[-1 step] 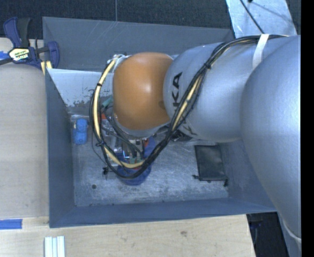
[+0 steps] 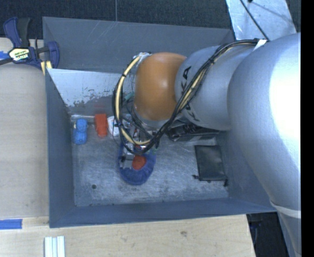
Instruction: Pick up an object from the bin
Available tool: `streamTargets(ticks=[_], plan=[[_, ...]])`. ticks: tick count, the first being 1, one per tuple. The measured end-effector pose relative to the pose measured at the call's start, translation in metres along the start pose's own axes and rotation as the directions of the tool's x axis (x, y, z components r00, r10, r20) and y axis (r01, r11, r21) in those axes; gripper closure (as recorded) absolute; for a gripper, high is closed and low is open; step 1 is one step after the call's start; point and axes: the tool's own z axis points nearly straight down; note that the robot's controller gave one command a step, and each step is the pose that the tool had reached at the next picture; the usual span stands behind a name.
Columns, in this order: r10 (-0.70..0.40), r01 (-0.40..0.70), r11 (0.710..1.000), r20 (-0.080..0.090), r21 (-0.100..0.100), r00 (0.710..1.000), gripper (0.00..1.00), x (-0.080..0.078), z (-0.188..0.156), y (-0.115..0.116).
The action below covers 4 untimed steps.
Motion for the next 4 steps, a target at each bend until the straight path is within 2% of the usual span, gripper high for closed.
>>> streamTargets(ticks=[1,2,3,4], plan=[[-0.077,0.077,0.997,0.008,-0.007,0.997,0.00,0.024,0.021,-0.058],[-0.082,0.082,0.997,0.000,-0.009,0.997,1.00,0.026,0.022,-0.054],[-0.079,0.079,0.997,0.005,-0.005,0.997,0.00,0.024,0.022,-0.057],[-0.202,0.202,0.979,0.012,-0.001,0.979,0.00,0.011,-0.066,-0.096]])
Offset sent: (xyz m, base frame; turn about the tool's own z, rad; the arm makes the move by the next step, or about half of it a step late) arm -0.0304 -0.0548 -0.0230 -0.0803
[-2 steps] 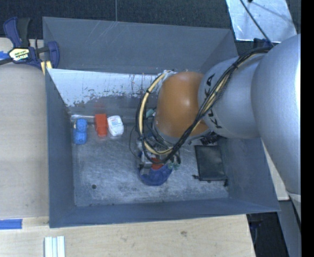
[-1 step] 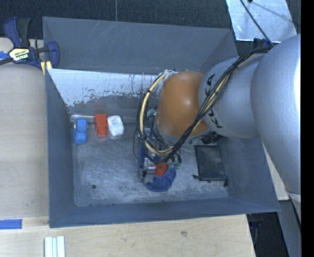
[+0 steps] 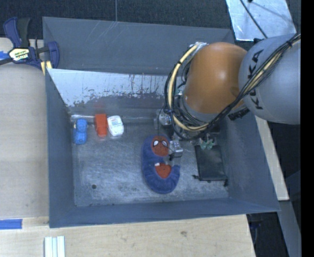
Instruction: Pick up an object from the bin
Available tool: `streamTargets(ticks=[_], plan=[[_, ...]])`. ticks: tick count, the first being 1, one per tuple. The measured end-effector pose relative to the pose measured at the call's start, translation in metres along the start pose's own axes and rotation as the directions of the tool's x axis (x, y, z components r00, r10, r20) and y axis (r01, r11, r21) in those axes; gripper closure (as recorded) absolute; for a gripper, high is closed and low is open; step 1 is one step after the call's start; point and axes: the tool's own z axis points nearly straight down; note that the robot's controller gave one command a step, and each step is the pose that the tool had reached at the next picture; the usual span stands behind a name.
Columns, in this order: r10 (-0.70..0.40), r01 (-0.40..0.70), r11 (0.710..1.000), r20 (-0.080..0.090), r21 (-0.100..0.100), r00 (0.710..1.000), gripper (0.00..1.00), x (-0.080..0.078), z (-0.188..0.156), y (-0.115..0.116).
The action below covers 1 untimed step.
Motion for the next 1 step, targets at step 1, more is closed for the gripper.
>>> streamTargets(ticks=[1], plan=[[-0.054,0.054,0.999,0.000,-0.003,0.999,0.00,0.0037,0.0880,0.0017]])
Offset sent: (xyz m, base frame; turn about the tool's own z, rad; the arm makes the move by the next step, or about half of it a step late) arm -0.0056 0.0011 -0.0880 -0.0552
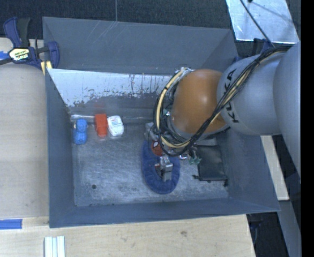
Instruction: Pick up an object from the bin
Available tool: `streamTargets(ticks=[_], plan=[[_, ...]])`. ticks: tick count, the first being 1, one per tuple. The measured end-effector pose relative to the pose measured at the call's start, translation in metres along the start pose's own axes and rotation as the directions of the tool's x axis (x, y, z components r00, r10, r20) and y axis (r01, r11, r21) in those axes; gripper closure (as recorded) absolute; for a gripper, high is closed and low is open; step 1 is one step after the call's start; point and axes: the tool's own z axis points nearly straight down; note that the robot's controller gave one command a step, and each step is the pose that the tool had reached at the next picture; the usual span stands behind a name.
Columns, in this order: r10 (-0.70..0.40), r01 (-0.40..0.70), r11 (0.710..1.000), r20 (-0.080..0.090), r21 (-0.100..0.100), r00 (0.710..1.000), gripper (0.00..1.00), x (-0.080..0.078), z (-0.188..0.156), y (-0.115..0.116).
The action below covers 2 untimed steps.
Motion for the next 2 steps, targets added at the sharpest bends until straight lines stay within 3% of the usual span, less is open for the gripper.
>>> streamTargets(ticks=[1,2], plan=[[0.001,-0.001,1.000,0.008,0.000,1.000,1.00,-0.003,-0.007,0.000],[0.009,-0.009,1.000,0.002,0.001,1.000,1.00,-0.020,-0.194,0.008]])
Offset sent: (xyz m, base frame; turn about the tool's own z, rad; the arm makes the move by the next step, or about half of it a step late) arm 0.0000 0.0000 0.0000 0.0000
